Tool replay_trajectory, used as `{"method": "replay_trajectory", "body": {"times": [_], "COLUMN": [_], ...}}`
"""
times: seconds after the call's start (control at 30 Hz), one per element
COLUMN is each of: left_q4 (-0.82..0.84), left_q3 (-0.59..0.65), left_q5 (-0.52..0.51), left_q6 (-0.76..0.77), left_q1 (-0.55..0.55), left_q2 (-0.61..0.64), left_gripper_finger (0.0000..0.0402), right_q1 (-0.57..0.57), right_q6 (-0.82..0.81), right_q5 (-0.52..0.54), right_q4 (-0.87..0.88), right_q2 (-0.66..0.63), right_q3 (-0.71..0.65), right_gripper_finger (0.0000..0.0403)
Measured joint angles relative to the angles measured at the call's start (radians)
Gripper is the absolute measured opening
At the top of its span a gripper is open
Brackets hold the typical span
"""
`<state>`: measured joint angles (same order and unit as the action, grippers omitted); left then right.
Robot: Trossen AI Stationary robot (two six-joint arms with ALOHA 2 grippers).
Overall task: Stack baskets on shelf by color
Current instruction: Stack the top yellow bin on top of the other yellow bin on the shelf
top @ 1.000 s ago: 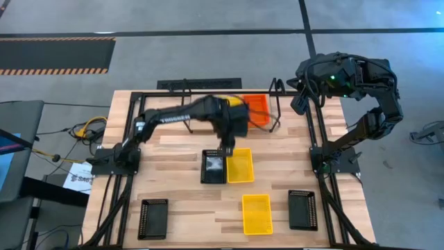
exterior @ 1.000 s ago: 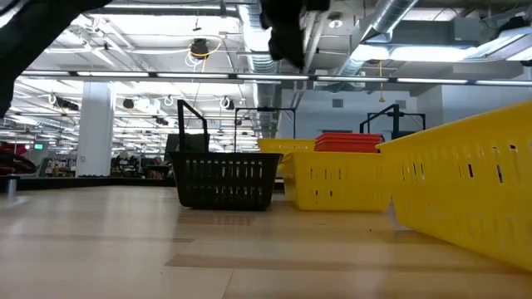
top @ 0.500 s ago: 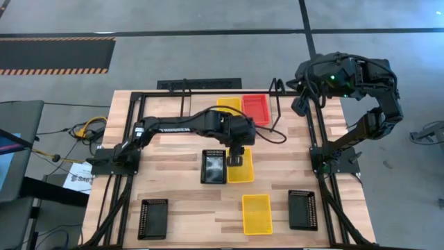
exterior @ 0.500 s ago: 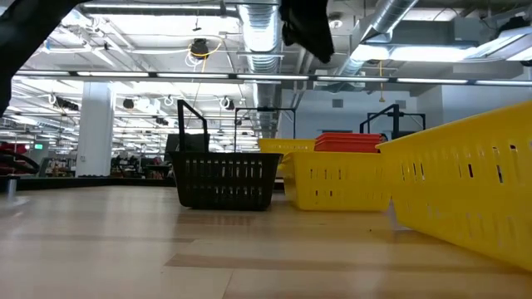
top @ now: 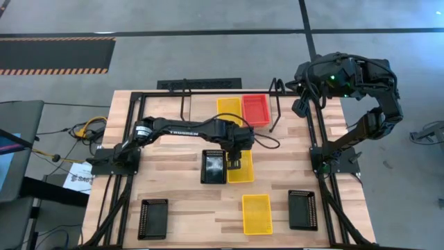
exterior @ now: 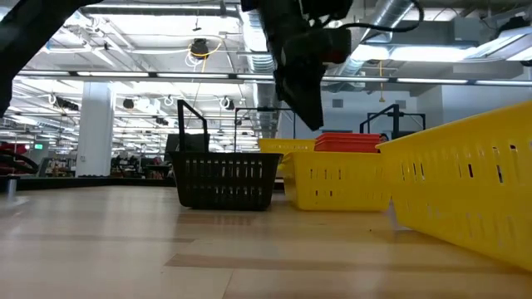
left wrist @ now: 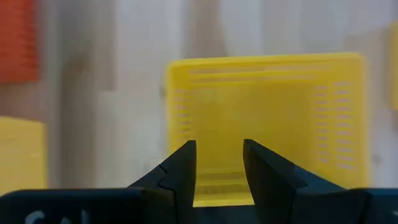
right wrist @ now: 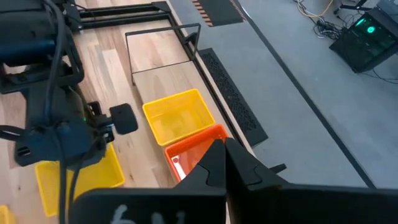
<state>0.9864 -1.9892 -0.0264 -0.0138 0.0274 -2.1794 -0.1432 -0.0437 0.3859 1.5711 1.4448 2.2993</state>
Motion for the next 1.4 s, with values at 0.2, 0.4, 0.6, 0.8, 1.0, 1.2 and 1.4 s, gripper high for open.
{"method": "replay_trajectory", "body": {"times": [0.2,0.4,0.6,0.8,1.0,1.2,1.4], "left_q4": [-0.015,-0.015,-0.014,-0.018,-0.001,-0.027,-0.013], "left_q3": [0.048,0.058,0.058,0.058,0.058,0.058,0.058], "left_q5": [-0.012,0.014,0.046,0.047,0.069,0.077,0.075], "left_q6": [0.000,-0.013,-0.062,-0.093,-0.097,-0.098,-0.097], "left_q1": [0.025,0.041,0.045,0.048,0.058,0.058,0.058], "left_q2": [0.001,0.001,0.001,0.001,-0.020,-0.072,-0.082], "left_gripper_finger": [0.0121,0.0121,0.0121,0.0121,0.0121,0.0121,0.0121], "right_q1": [0.000,0.000,0.000,0.000,0.000,0.000,0.000], "right_q6": [0.000,0.000,-0.001,-0.001,-0.001,-0.011,-0.011], "right_q5": [0.000,0.000,0.000,0.002,0.002,0.003,0.004], "right_q4": [0.000,0.000,0.000,0.000,-0.001,-0.002,-0.002], "right_q2": [0.000,0.000,0.000,0.000,0.000,0.000,0.000], "right_q3": [0.000,0.000,0.000,0.000,0.000,0.000,0.000], "right_gripper_finger": [0.0008,0.0008,0.0008,0.0008,0.0008,0.0008,0.0008]}}
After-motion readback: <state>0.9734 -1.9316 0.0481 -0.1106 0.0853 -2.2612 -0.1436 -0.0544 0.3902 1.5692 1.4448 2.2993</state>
